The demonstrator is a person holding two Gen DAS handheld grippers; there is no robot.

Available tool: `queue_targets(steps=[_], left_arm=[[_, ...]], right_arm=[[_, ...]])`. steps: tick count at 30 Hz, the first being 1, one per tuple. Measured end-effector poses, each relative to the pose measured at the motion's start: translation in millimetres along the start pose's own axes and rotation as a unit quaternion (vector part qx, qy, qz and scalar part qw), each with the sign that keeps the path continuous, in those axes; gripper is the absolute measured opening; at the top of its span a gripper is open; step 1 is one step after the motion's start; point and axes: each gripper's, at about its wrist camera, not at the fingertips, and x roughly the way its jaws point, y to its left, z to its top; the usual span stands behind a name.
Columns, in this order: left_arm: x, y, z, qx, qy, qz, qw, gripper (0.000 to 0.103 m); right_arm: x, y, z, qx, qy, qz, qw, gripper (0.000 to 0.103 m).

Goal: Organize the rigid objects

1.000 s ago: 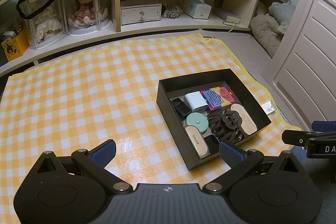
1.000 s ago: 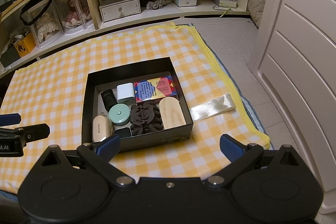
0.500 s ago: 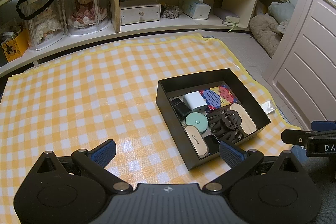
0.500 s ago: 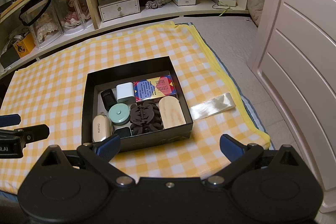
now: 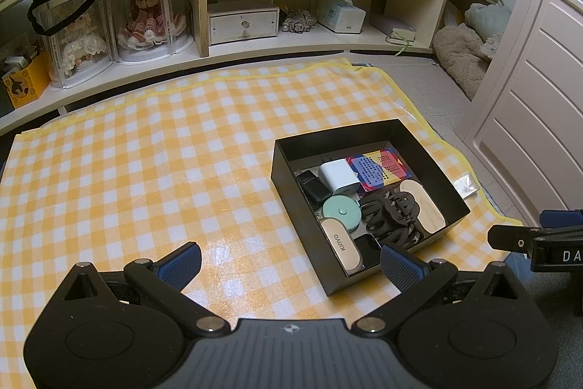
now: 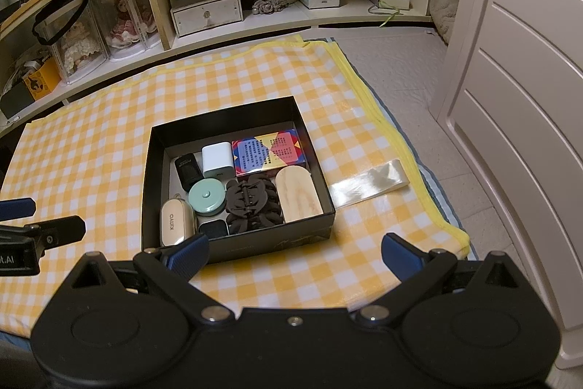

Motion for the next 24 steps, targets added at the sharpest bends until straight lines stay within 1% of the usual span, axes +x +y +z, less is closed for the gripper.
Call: queue_targets(steps=[24], left_arm=[[-1.2, -1.1, -0.4, 0.002, 0.000, -0.002, 1.0000, 0.103]], right_arm=[[-0.3, 0.3, 0.2, 0.001, 0.001, 0.000, 1.000, 0.102]])
